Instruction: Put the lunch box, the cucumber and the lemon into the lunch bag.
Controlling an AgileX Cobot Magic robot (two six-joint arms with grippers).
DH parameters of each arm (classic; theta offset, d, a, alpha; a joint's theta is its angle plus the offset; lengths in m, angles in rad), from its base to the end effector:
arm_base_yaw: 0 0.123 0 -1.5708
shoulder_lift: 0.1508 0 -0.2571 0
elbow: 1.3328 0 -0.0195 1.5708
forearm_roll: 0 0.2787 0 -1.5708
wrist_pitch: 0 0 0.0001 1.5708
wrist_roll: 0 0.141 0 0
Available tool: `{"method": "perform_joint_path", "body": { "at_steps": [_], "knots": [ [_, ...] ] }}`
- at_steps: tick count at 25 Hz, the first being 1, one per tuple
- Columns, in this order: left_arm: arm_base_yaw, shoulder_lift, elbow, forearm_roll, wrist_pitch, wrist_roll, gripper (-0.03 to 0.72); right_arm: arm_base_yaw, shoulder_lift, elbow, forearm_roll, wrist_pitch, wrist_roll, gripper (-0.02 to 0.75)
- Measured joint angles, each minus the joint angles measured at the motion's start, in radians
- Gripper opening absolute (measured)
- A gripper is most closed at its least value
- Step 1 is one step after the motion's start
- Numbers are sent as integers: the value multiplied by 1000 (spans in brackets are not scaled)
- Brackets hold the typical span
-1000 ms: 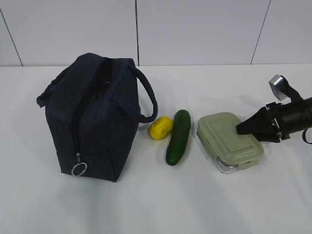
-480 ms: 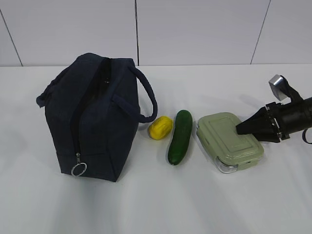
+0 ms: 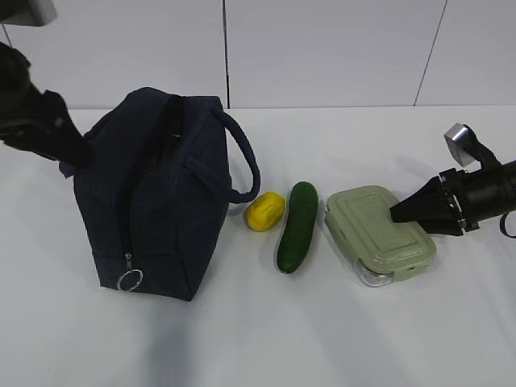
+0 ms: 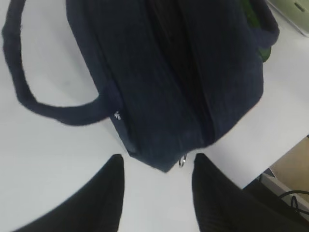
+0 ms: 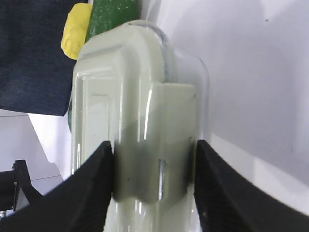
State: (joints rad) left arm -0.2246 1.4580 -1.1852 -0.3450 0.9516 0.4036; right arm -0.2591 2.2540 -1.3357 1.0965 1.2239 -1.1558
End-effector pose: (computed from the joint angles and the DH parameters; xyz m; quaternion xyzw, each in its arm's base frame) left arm 0.3303 -0.1153 0.2263 0.2333 0.9358 -0.1384 0.2252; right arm 0.3977 0.0166 0.0269 -0.0982 0.8722 0.4623 0.1261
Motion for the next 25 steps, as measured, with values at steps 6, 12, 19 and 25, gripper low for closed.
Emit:
{"method": "perform_joint_path", "body": {
  "at_steps": [6, 12, 19, 25],
  "knots": [
    [-6, 181, -119, 1, -4, 0, 340, 0, 0, -2, -2, 0, 6, 379],
    [-6, 251, -152, 17, 0, -2, 338, 0, 0, -2, -2, 1, 8, 379],
    [-6, 256, -180, 113, 43, -8, 83, 0, 0, -2, -2, 1, 8, 378],
    [0, 261, -297, 321, 162, -122, 22, 0, 0, -2, -2, 1, 12, 378]
  ]
}}
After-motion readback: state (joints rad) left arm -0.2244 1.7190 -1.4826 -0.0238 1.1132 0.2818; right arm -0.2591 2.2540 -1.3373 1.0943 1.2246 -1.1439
